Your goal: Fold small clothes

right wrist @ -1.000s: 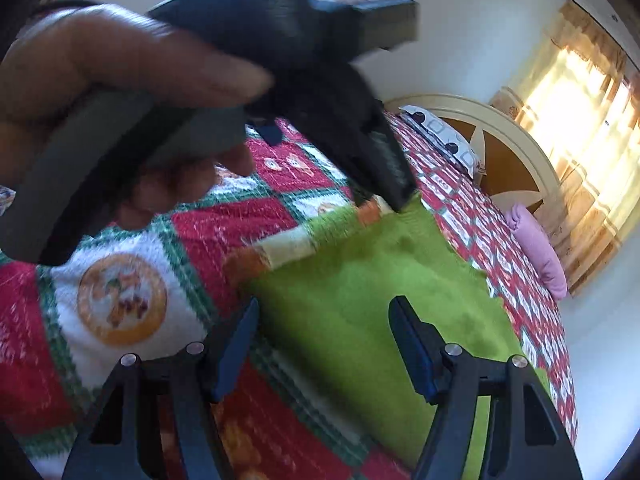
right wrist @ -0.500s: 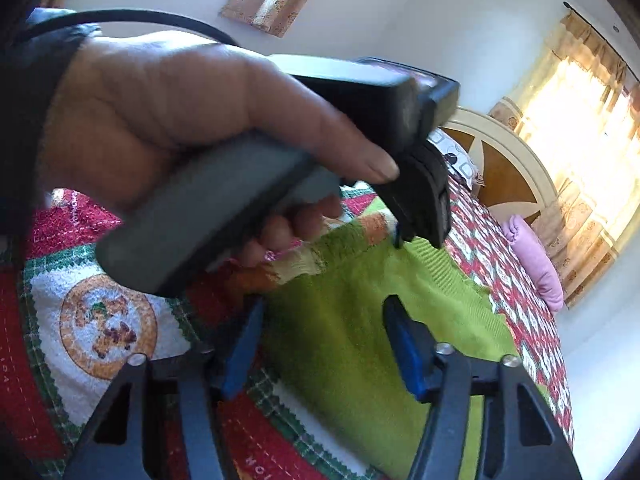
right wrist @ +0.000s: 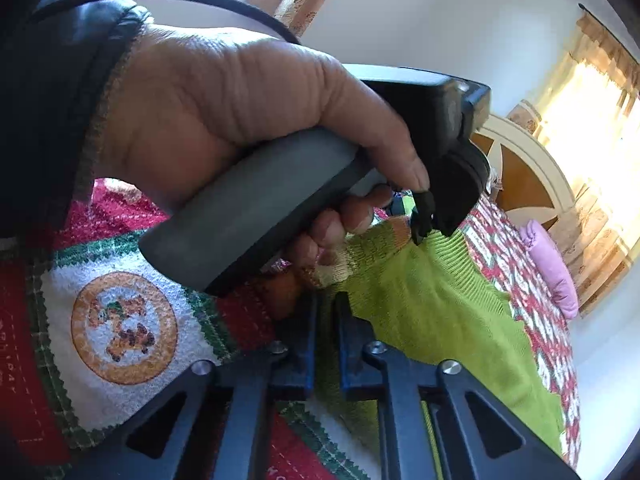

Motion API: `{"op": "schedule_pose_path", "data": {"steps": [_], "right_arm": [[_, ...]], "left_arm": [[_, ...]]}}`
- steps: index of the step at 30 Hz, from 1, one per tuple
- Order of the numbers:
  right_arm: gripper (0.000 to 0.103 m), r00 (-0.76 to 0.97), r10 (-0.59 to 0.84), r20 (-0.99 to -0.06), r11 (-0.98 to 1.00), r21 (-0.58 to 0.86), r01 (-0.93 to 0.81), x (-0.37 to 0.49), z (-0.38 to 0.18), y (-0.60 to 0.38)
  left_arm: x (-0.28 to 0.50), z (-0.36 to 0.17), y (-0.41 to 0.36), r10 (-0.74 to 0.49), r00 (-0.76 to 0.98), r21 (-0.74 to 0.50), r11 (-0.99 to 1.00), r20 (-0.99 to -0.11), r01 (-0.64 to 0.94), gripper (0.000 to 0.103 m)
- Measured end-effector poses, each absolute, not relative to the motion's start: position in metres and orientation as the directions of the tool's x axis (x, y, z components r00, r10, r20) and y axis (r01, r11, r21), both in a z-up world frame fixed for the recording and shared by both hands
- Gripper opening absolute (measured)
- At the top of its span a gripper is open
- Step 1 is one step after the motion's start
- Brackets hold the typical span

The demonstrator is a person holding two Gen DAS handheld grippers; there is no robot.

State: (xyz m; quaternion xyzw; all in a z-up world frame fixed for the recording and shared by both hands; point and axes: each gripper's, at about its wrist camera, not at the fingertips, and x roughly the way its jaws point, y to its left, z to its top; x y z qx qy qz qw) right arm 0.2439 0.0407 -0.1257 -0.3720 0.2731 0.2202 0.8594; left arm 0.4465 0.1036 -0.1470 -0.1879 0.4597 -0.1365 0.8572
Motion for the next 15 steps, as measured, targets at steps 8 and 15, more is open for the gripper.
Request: {"op": "schedule_pose_path", "data": {"steps": [8,15], "right_arm": [[0.004,0.701,0.292,-0.650,0.746,-0.303,-0.593,0.248,-0.086,0.013],[0.003,0.666,0.375,-0.645,0.823,-0.100,-0.560,0.253,-0.062,-0.024]], "left_arm": [[0.444,-0.130,0.109,-0.458,0.528,-0.522,0.852,-0.715,0.032,0.015],[0.441,-0.104,0.096,-0.452,0.549,-0.528,0.849,-0.703,0.024,0.015]]}}
